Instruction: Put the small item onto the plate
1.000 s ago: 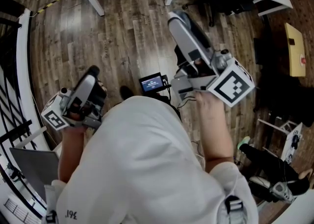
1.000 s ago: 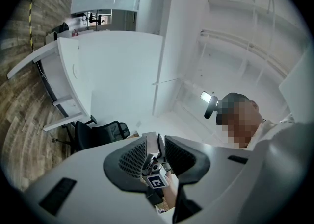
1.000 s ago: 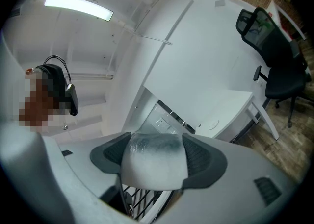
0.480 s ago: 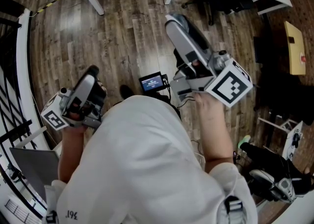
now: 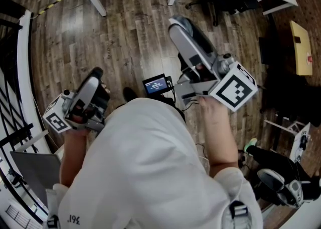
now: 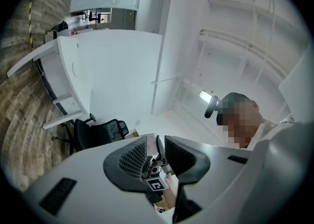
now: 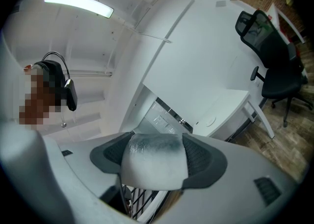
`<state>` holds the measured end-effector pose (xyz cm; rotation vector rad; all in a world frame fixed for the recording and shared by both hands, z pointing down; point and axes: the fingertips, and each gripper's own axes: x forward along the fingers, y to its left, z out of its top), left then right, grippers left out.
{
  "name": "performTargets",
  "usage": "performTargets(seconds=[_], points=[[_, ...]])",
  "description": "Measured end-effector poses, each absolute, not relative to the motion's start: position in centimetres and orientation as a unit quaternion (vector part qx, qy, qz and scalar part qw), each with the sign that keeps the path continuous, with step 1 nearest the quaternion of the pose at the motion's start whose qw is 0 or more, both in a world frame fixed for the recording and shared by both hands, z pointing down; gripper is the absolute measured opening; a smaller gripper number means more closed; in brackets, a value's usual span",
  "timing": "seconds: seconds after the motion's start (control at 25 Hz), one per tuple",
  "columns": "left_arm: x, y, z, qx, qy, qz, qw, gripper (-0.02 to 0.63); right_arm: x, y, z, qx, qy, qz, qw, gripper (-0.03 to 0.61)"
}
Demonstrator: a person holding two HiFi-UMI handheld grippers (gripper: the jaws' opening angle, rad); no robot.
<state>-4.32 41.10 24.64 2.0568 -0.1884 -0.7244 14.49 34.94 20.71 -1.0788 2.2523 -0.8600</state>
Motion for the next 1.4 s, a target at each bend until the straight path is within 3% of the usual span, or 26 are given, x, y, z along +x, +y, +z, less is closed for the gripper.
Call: performTargets(seconds=[0.88,1.4], points=[[-5.1,42.0,24.9,0.831,-0.07,-0.3,0.463,0.11,12.8,36.2,21.7,-0.399,0.826,-0.323,0.234,0.318],[-10.3,40.3,25.3,0.828,-0.071,-0.299,0.47,0.11,7.4,34.4,21.9,-0.398,0.828,-0.329,0.22,0.318]])
